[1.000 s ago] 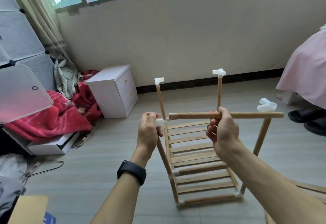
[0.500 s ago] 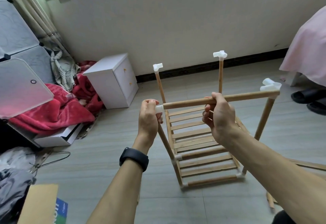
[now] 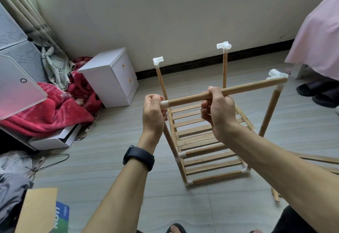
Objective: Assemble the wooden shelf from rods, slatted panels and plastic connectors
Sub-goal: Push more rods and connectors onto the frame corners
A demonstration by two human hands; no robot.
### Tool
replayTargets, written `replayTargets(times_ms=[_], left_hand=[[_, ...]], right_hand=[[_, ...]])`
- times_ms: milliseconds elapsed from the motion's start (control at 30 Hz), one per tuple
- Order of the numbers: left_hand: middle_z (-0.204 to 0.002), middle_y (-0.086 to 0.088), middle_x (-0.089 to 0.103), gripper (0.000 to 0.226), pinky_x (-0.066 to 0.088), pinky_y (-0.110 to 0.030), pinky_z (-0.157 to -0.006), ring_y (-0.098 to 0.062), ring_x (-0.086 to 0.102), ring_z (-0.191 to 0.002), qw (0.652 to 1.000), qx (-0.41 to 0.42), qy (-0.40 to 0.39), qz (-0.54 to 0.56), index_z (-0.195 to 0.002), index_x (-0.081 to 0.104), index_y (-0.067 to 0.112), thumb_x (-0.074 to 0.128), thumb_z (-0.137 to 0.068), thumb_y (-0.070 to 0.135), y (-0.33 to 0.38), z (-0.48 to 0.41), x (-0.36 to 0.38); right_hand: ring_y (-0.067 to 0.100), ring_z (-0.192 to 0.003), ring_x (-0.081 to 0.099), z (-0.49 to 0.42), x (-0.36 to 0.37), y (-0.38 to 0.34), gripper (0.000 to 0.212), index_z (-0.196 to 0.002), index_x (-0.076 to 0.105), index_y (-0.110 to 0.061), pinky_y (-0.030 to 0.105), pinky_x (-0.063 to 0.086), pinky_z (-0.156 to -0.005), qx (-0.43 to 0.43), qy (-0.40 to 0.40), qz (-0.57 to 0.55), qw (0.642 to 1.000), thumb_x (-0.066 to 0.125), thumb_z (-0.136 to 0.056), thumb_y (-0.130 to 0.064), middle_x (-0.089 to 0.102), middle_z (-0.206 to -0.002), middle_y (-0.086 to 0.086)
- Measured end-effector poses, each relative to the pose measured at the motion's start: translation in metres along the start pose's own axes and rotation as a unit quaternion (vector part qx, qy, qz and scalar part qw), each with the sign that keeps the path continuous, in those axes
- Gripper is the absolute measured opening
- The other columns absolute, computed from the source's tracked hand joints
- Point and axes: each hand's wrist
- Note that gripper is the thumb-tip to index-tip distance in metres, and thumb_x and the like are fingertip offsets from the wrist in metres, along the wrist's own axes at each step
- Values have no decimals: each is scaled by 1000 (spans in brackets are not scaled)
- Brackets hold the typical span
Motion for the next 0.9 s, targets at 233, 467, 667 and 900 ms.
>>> replayTargets(times_ms=[233, 467, 667, 900], left_hand=[[-70, -1, 45, 23, 42, -25, -55, -10, 43, -57, 1000, -1, 1, -7, -99, 49, 11, 32, -109, 23, 2, 0, 1], [-71, -1, 46, 22, 45, -25, -56, -8, 45, -56, 1000, -3, -10, -12, -100, 48, 13, 32, -109, 25, 3, 2, 1], [-71, -2, 49, 23, 50, -31, -59, -11, 49, -58, 999, 8, -6, -38, -103, 52, 11, 38, -108, 29, 0, -5, -8], [-71, -5, 50, 23, 51, -40, -60, -19, 50, -59, 997, 22, 47, -56, -102, 54, 16, 39, -107, 31, -11, -25, -13]], right_hand=[[9, -51, 54, -3, 2, 0, 29, -83, 59, -16, 24, 48, -54, 10, -13, 5, 1000, 53, -103, -35, 56, -57, -5], [10, -56, 58, -6, -10, -11, 32, -83, 61, -15, 24, 50, -56, 36, -75, 43, 996, 52, -104, -38, 60, -62, -3], [14, -69, 69, -6, -43, -24, 39, -108, 66, -11, 25, 53, -63, -12, -145, 222, 964, 55, -100, -47, 71, -90, 3], [-1, -58, 55, -18, -116, -61, 20, -86, 55, -28, 11, 44, -53, -318, 162, 291, 888, 54, -102, -39, 58, -68, -10]])
Point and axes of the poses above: each hand's wrist, its own z-axis away from the middle knuckle, its own x-axis out of the palm, y = z × x
